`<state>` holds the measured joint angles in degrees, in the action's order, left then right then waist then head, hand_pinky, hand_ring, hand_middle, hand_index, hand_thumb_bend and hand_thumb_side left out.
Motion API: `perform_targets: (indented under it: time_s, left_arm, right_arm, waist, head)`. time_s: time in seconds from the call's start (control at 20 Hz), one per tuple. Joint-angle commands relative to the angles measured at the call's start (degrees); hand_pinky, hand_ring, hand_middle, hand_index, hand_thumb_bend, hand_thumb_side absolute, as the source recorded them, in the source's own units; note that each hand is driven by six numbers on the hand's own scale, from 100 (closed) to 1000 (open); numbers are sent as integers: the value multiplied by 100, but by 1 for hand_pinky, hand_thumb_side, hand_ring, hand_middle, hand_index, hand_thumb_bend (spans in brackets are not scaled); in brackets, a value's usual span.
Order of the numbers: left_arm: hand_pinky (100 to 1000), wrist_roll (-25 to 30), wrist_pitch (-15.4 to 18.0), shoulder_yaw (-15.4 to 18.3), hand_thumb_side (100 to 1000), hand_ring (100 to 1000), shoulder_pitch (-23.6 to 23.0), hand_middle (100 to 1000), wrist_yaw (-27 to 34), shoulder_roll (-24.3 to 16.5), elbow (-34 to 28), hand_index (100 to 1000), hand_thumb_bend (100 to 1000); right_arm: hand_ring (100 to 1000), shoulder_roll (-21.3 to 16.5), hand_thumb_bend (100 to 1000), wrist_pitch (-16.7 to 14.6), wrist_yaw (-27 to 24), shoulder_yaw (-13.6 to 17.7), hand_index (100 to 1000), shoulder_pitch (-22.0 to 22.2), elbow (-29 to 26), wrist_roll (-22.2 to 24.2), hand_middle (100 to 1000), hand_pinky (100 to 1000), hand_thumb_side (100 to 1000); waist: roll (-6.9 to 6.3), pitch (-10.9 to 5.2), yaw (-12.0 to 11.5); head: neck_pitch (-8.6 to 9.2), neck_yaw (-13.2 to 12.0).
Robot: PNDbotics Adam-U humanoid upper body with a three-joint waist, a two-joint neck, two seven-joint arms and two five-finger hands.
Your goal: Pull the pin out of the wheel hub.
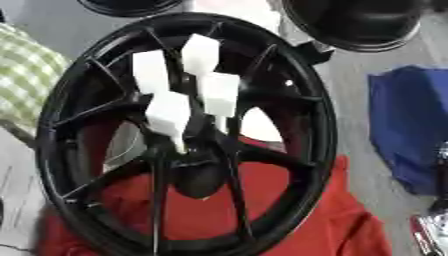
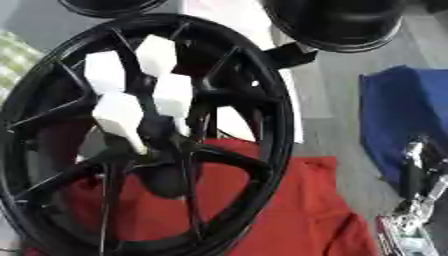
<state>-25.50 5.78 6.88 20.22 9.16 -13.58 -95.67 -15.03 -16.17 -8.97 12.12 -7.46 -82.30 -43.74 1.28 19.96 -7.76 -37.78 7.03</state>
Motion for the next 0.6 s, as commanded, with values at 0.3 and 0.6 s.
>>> perform_targets:
  time_s: [0.3,0.6]
  left_arm:
    - [603,233,-69,-98,951,545,-28,536,-77,-406,-436,689,264]
    - [600,302,-273,-115,959,542,-232,533,169,-438,-705,687,271]
  right_arm:
    - [715,-245,345,28,13,-56,734,-2,3,90,649,550,563]
    - [702,-224,349,41,-27,-50,749,-35,4,73,648,543,564]
  waist:
    - [-54,-254,87]
    - [-65,-241,89]
  head:
    - [-283,-117]
    - [-166,-260]
